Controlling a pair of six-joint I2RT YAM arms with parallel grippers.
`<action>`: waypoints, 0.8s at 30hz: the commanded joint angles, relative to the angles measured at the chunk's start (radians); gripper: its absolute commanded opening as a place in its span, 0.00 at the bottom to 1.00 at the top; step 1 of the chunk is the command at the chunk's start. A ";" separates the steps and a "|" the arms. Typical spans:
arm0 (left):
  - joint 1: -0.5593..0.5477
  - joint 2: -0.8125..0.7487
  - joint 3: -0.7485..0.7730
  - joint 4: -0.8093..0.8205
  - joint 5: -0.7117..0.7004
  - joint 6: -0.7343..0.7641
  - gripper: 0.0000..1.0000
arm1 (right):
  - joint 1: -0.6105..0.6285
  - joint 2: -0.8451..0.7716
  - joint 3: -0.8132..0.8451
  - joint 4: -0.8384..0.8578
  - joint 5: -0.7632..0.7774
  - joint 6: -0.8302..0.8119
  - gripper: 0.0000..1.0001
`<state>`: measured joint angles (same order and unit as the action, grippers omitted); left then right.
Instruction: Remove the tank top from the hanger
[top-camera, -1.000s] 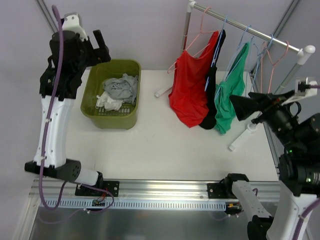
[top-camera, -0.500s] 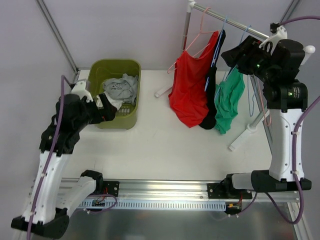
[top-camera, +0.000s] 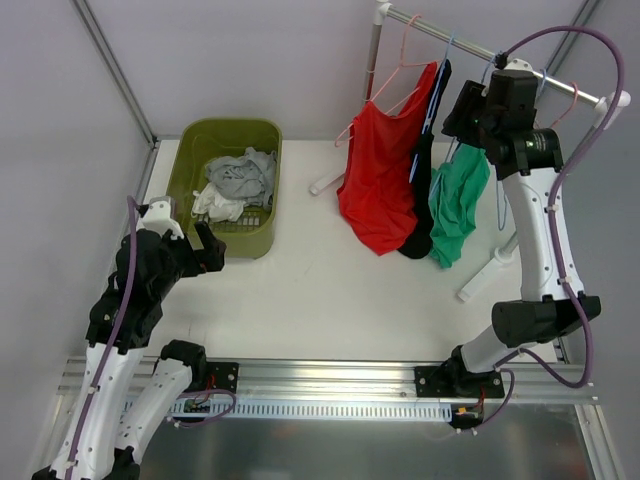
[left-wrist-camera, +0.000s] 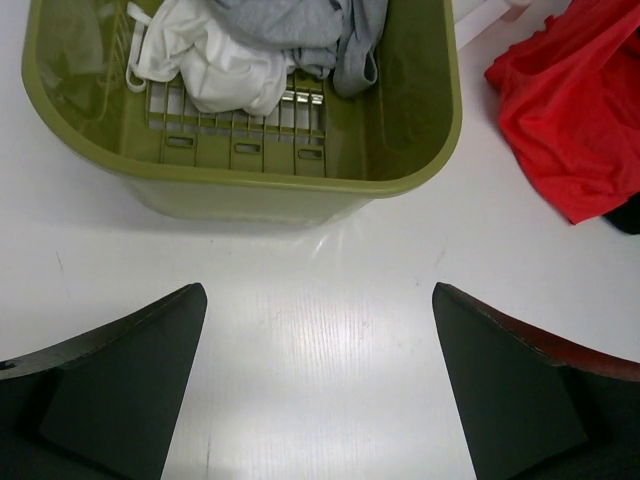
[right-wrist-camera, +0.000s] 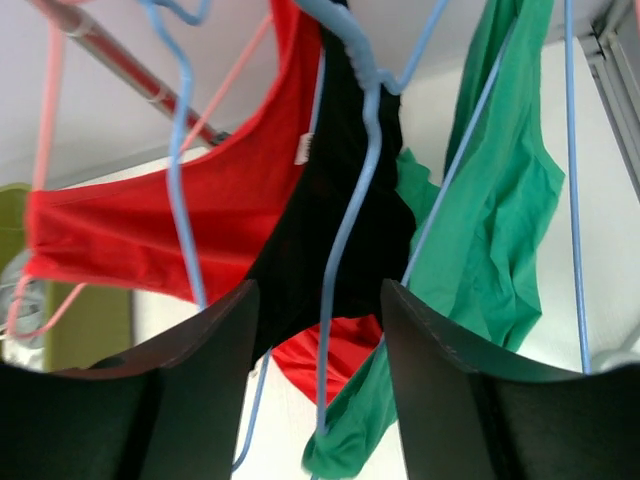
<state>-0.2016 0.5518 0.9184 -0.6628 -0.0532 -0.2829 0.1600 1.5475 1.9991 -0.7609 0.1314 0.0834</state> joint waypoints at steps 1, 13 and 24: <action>0.002 0.000 -0.018 0.042 0.024 0.028 0.99 | 0.009 0.011 0.010 0.020 0.121 -0.019 0.55; 0.002 0.040 -0.026 0.040 0.082 0.031 0.99 | 0.029 -0.003 -0.036 0.083 0.165 0.018 0.08; 0.002 0.053 -0.023 0.042 0.079 0.033 0.99 | 0.029 -0.066 -0.028 0.107 0.155 0.052 0.00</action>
<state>-0.2016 0.5938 0.8944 -0.6540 0.0013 -0.2718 0.1825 1.5574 1.9488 -0.7219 0.2653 0.1154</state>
